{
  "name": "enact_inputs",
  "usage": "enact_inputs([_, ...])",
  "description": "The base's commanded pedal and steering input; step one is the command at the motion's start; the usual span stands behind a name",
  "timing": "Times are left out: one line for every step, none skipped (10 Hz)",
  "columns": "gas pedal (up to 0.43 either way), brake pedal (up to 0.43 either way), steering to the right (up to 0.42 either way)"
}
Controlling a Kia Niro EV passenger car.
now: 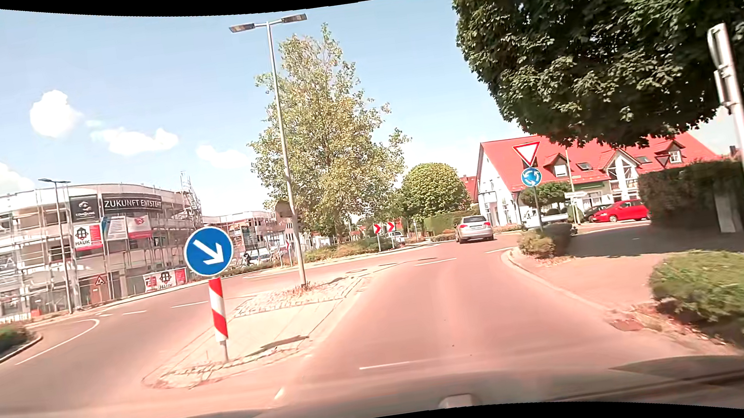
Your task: Follow the waypoints while adhering to traffic rules and regulations
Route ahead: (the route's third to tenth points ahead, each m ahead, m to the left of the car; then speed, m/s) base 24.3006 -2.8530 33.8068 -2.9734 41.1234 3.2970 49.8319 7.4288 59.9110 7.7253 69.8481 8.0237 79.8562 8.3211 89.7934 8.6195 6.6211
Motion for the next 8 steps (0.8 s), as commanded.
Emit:
enact_inputs([0.079, 0.000, 0.027])
enact_inputs([0.079, 0.000, 0.028])
enact_inputs([0.079, 0.000, 0.028])
enact_inputs([0.079, 0.000, 0.031])
enact_inputs([0.079, 0.000, 0.034])
enact_inputs([0.079, 0.000, 0.040])
enact_inputs([0.079, 0.000, 0.049])
enact_inputs([0.079, 0.000, 0.057])
